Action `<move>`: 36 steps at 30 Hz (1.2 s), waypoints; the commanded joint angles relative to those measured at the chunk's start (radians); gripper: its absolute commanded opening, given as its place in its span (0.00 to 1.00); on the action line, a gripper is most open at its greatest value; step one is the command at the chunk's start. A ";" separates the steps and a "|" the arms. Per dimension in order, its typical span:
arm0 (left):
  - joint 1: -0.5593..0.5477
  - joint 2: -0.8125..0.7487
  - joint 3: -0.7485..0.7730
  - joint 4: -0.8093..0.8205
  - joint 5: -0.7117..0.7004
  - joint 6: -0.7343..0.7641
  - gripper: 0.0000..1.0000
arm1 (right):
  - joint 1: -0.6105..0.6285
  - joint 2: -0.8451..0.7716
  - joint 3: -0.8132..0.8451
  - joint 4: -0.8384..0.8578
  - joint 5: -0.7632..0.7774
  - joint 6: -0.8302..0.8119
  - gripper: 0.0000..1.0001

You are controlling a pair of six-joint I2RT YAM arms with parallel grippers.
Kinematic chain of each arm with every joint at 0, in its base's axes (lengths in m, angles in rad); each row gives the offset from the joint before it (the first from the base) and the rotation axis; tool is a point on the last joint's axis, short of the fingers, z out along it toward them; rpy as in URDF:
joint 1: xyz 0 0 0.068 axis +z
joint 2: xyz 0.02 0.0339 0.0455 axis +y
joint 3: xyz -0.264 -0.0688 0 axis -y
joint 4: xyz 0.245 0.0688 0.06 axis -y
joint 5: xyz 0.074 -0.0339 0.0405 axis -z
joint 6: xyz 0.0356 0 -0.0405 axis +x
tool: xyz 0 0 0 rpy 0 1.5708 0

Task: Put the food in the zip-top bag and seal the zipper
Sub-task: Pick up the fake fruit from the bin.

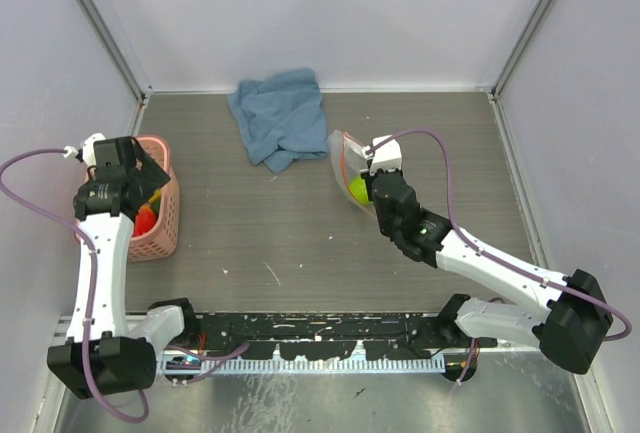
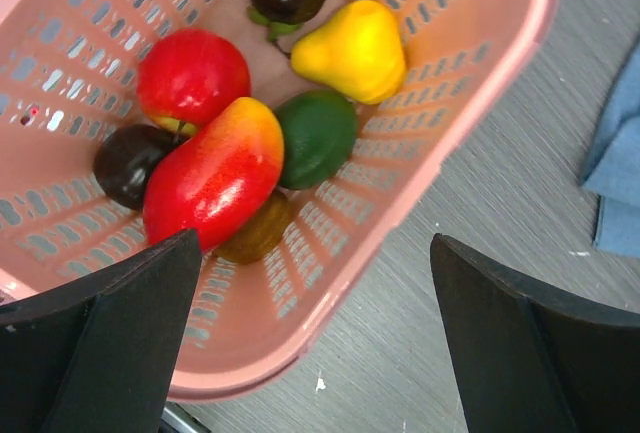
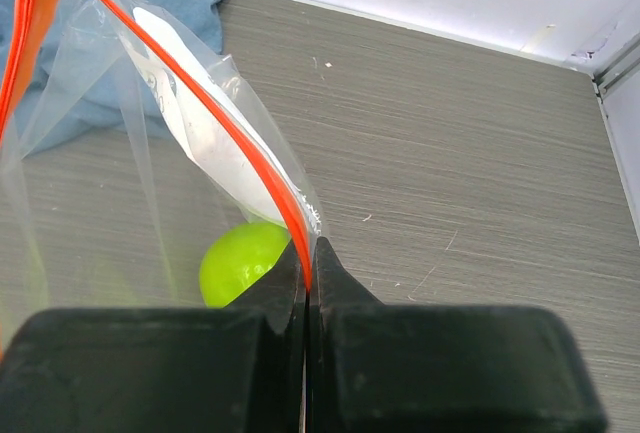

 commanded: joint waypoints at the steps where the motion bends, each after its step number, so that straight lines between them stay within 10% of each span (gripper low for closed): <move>1: 0.087 0.053 0.008 -0.024 0.042 -0.068 0.98 | -0.001 -0.012 0.026 0.031 -0.002 0.016 0.01; 23: 0.203 0.208 -0.153 0.066 -0.127 -0.337 0.98 | -0.001 -0.017 0.025 0.022 -0.015 0.023 0.01; 36: 0.202 0.358 -0.192 0.174 0.021 -0.332 0.98 | -0.002 -0.014 0.026 0.019 -0.025 0.031 0.01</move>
